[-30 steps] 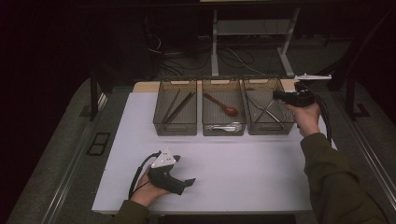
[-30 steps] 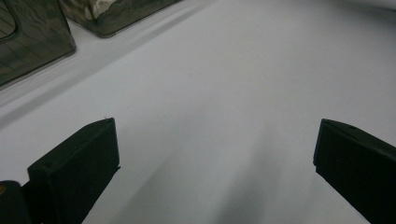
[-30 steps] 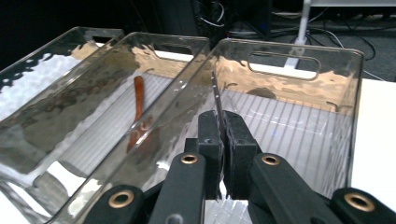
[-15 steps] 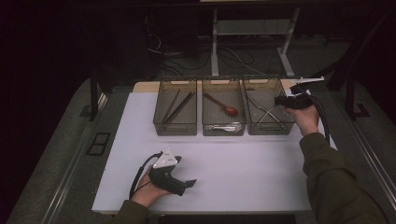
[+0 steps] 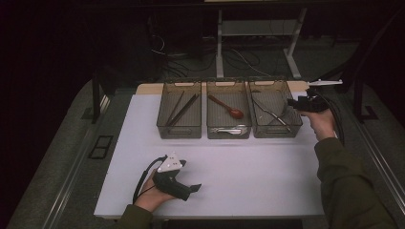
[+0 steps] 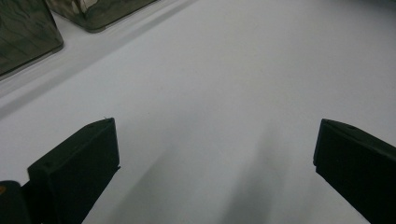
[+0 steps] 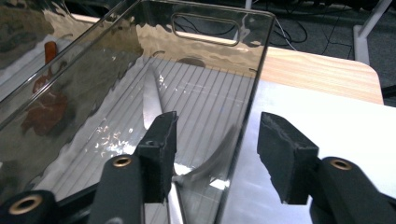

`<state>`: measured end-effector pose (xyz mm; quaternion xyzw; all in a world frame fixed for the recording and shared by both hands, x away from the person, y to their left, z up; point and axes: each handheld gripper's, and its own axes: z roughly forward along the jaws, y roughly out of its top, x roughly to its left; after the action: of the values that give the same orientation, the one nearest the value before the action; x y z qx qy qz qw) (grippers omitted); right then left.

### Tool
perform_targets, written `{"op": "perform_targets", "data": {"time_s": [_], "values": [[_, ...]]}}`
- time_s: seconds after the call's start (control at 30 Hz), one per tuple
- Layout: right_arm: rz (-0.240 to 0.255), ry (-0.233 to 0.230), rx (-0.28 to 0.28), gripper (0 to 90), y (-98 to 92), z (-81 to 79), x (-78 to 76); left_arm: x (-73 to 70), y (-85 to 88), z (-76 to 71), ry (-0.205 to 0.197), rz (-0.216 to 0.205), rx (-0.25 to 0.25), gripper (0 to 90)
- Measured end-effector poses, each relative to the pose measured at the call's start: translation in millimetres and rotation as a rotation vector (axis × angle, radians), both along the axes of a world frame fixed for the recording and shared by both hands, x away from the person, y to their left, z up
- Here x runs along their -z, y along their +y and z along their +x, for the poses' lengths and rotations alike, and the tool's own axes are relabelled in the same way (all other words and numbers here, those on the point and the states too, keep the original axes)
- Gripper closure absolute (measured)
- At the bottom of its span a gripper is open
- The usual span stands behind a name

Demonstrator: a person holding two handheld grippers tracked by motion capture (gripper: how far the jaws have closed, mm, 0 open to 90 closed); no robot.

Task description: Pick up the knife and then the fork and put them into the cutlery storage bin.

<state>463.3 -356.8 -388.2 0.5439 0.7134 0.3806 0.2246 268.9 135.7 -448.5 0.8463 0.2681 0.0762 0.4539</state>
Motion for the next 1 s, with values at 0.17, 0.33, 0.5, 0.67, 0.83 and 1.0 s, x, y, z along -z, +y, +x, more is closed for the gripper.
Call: {"op": "perform_targets", "data": {"time_s": [0.17, 0.33, 0.5, 0.67, 0.83, 1.0], "values": [[0.040, -0.022, -0.008, 41.7, -6.6, -7.2, -1.6, 0.4, -0.5, -0.1, 0.000, -0.001, -0.002, 0.0], [0.084, -0.045, -0.035, 37.9, -10.4, -18.1, -4.0, 0.4, -0.2, 0.0, -0.003, 0.003, -0.002, 0.0], [0.124, -0.069, -0.085, 33.5, -9.8, -32.8, -6.7, 0.2, 0.5, 0.1, -0.006, 0.005, -0.003, 0.0], [0.111, -0.104, -0.128, 28.9, -3.8, -52.6, -10.8, -0.9, 1.2, 0.0, -0.007, 0.000, -0.014, 0.0], [0.076, -0.119, -0.167, 24.6, 5.6, -73.0, -11.4, -1.8, 2.6, 0.7, -0.011, 0.005, -0.020, 0.0], [0.064, -0.138, -0.207, 20.5, 15.0, -89.2, -8.3, -1.9, 3.1, 0.3, -0.011, 0.002, -0.025, 0.0]]}}
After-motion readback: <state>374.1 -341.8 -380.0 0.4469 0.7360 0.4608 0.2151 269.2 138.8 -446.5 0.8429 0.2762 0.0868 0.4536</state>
